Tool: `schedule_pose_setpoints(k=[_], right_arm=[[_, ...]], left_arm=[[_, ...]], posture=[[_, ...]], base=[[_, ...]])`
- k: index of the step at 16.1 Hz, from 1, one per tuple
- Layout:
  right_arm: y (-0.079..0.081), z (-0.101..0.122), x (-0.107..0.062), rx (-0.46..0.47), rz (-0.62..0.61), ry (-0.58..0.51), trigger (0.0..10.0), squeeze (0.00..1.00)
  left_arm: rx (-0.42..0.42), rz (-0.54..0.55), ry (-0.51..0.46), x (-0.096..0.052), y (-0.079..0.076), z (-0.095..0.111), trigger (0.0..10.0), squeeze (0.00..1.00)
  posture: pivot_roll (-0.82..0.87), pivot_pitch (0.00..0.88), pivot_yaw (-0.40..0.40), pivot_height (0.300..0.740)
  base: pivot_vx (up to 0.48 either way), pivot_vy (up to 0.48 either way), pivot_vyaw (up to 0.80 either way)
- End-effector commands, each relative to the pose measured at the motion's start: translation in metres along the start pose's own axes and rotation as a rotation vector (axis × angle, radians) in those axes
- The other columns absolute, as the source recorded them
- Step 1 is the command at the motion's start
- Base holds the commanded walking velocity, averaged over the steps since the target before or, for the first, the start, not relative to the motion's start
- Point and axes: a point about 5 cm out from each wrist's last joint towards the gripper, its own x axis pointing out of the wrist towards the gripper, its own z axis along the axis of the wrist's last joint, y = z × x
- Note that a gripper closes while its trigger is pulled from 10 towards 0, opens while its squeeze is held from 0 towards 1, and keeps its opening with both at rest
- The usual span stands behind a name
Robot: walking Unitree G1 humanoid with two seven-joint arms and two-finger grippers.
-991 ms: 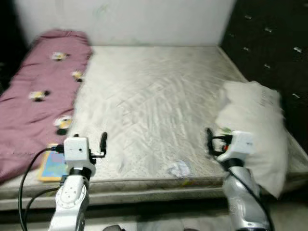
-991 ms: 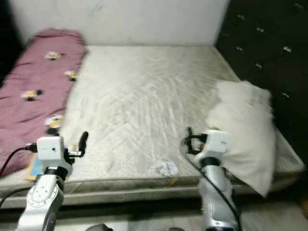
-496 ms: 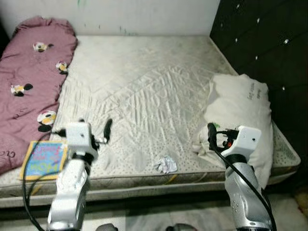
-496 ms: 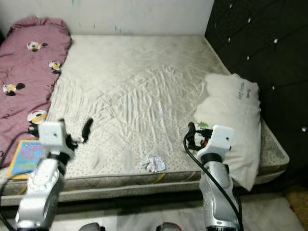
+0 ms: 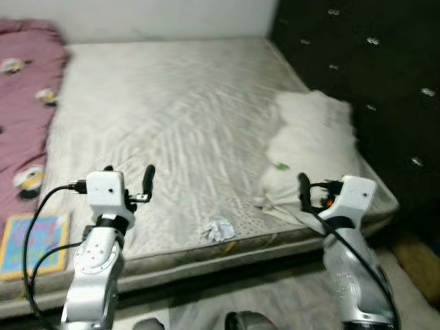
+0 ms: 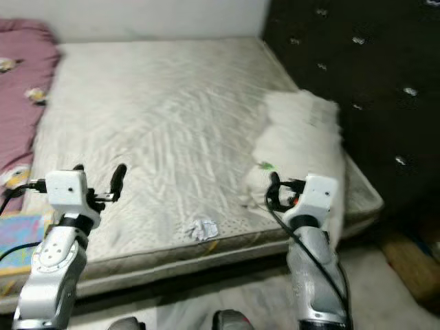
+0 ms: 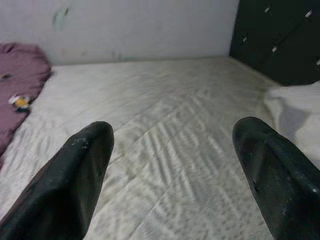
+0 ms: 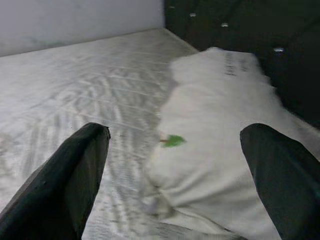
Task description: Clean up the room
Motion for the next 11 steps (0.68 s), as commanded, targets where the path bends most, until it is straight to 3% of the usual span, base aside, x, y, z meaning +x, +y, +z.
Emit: schedule_pose_setpoints(k=[1, 4, 11], right_arm=[[0.0002, 0.0107, 0.0007, 0.001, 0.009, -0.033, 10.0, 0.0], [0.0057, 0.0128, 0.0018, 0.005, 0.052, -0.036, 10.0, 0.0], [0.0087, 0.0136, 0.0033, 0.005, 0.073, -0.038, 10.0, 0.0]], left_arm=[[0.016, 0.026, 0.002, -0.0012, 0.0058, 0.0027, 10.0, 0.0], [0.06, 0.062, -0.008, -0.002, 0.0077, 0.0044, 10.0, 0.0], [0.079, 0.059, -0.012, -0.0001, 0.0058, 0.0024, 10.0, 0.0]], posture=[[0.02, 0.078, -0.065, 0.74], [0.02, 0.076, -0.07, 0.74], [0.02, 0.063, -0.068, 0.74]], base=[[0.0, 0.0, 0.0], [0.0, 0.0, 0.0], [0.0, 0.0, 0.0]])
